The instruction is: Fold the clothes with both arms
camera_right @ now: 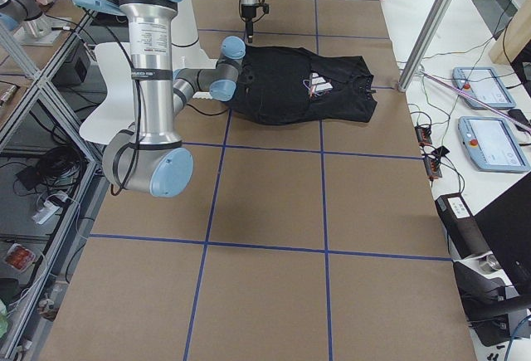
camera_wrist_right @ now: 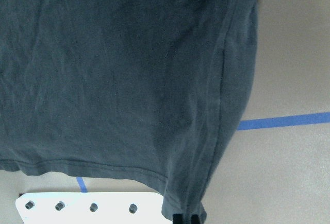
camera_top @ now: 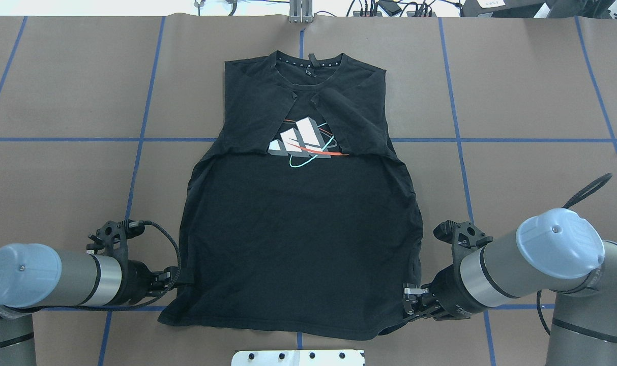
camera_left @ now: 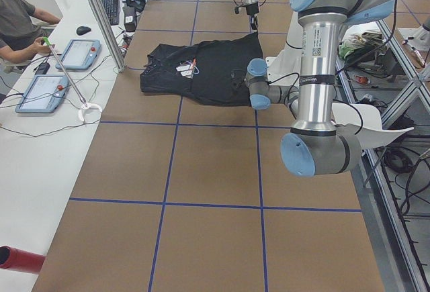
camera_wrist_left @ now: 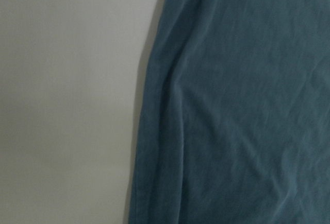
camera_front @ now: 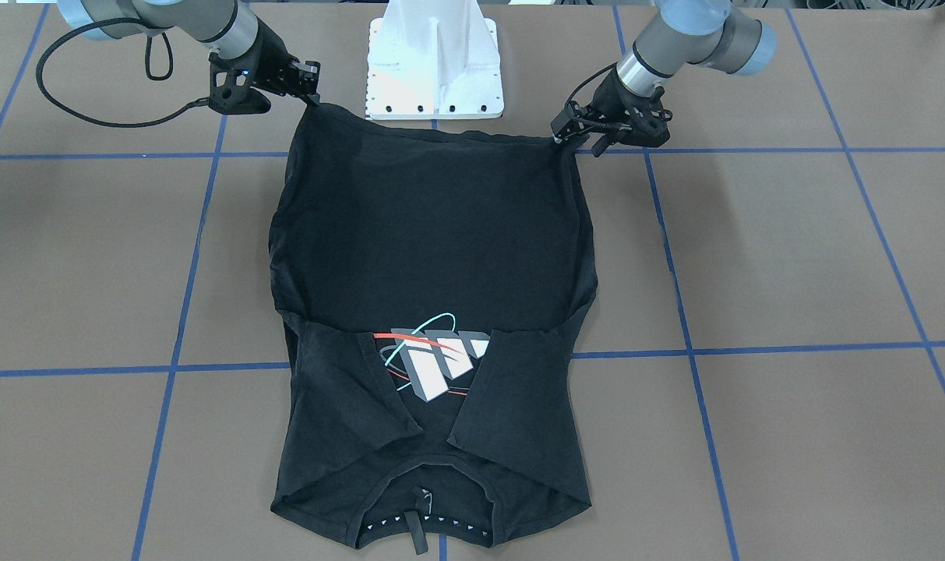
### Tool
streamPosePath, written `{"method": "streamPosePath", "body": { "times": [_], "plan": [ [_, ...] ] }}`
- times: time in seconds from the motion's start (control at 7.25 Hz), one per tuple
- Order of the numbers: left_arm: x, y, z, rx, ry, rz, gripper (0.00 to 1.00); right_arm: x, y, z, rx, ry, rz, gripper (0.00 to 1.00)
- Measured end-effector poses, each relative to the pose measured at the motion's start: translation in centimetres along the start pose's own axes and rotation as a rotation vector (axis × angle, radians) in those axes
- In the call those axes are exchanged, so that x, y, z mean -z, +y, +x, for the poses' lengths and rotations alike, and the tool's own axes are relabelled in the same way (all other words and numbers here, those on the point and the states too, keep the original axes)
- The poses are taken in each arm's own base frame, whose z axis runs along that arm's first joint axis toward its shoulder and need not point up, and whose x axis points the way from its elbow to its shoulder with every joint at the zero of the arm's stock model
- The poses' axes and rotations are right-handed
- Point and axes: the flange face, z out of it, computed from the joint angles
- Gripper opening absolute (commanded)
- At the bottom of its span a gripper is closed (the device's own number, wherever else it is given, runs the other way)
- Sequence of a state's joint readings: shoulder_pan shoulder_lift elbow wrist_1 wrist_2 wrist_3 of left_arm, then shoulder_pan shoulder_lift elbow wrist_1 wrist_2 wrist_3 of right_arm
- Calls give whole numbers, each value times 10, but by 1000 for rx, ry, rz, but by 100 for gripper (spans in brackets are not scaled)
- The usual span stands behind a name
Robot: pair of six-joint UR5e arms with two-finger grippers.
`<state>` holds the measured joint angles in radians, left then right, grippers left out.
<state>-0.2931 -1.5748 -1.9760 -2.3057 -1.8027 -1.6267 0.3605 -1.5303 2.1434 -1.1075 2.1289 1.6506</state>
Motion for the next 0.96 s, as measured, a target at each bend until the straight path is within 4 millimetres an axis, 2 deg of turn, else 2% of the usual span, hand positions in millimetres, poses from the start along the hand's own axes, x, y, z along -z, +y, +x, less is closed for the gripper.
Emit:
{"method": "streamPosePath", "body": {
  "times": [0.96],
  "plan": [
    [-20, 26, -5, -14, -60, -17, 96, 8, -7, 0, -11, -7, -7, 0]
  ]
}}
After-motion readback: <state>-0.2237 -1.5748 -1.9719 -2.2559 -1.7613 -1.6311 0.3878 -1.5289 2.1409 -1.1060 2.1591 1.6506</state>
